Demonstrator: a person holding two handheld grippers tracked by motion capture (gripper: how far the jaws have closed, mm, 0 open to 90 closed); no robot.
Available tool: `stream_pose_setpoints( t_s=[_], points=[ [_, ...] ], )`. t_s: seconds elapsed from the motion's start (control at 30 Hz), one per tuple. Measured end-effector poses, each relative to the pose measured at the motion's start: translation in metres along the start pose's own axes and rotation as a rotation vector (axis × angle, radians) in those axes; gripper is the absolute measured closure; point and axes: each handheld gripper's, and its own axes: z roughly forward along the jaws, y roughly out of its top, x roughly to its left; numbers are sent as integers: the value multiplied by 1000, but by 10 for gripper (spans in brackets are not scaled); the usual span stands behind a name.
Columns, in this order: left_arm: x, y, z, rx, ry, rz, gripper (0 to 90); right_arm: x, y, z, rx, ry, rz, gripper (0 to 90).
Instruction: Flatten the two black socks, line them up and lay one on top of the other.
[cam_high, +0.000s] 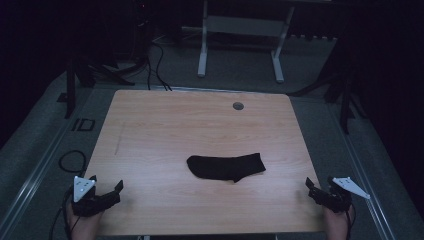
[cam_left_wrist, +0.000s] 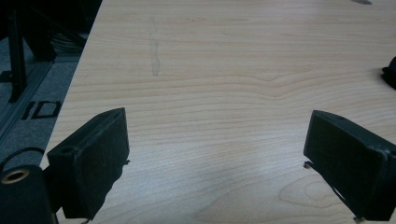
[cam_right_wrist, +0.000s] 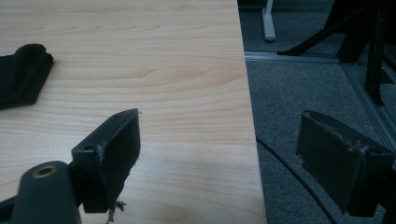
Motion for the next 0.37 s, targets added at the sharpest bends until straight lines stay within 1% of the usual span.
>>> stream_pose_setpoints(
  t_s=[0.1, 0.17, 0.3, 0.37],
  points=[
    [0, 0, 0, 0, 10, -1, 70, 0, -1, 1, 4, -5, -1, 141],
    [2, 0, 0, -4, 29, -12, 70, 1, -1, 3, 14, -8, -7, 142],
    [3, -1, -1, -9, 38, -25, 71, 1, -1, 3, 14, -10, -8, 142],
    [4, -1, 0, -4, 42, -24, 77, 1, -1, 3, 14, -14, -6, 142]
  ],
)
